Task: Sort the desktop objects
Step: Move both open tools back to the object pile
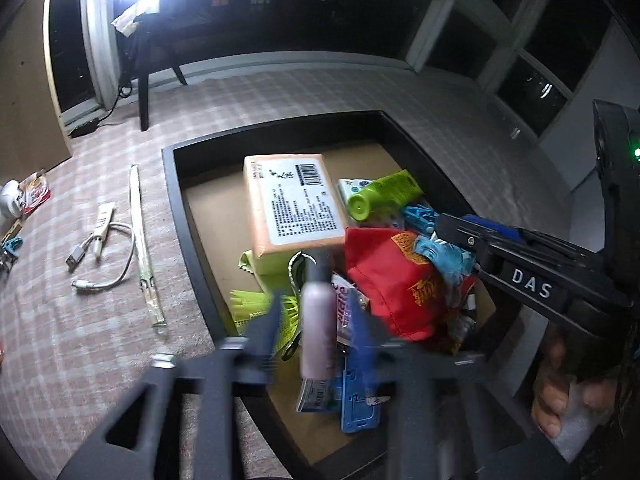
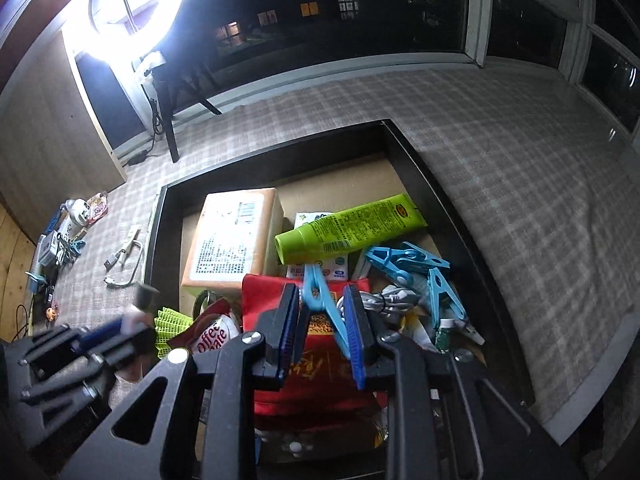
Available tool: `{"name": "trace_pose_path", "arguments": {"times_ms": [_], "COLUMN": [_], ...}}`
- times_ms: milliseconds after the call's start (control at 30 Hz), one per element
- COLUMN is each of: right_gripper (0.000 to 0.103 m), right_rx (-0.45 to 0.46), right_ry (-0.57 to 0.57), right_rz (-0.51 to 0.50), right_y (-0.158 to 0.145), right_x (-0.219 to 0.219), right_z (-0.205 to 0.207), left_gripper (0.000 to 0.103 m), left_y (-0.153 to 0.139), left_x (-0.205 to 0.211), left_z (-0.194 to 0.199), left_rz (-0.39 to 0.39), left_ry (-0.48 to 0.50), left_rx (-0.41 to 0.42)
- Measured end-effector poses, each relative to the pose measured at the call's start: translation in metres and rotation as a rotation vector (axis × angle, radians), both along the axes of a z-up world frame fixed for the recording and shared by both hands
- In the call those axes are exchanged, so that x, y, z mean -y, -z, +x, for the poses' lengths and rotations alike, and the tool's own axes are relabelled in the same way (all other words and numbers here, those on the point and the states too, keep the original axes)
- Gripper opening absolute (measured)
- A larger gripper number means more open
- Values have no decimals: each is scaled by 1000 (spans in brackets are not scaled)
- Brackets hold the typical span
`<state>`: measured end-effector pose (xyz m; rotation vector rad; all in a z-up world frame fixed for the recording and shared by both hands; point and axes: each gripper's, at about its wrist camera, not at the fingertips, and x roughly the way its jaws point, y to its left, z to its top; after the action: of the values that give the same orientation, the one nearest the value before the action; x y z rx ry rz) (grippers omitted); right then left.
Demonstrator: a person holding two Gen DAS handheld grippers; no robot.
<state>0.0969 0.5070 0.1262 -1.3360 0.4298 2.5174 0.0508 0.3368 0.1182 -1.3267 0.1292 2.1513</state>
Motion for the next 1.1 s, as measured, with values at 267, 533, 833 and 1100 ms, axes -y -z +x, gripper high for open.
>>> {"name": "trace_pose_path", "arguments": {"times_ms": [267,533,833,1100], "right_gripper": [50,50,50,50], "right_rx": [-28,-36,-41,-30], "right_ry": [-14,-98,-244,-450], "right_rz": [-2,-11,-16,-20], "right_y": [-9,-10,-11,-7], "right_x": [11,51,120,204], "right_z": [-11,-39,-81,-135], "left_gripper": [58,58,58,58], "left_y": [-7,-7,-2,12], "left_x": [29,84,182,284], "left_z": [-11,-33,-58,-68], "left_rz": [-9,-20,-48,-77], "left_ry": [-63,-190,-407,-651], "left_rx": [-44,-52,-47,-17]}}
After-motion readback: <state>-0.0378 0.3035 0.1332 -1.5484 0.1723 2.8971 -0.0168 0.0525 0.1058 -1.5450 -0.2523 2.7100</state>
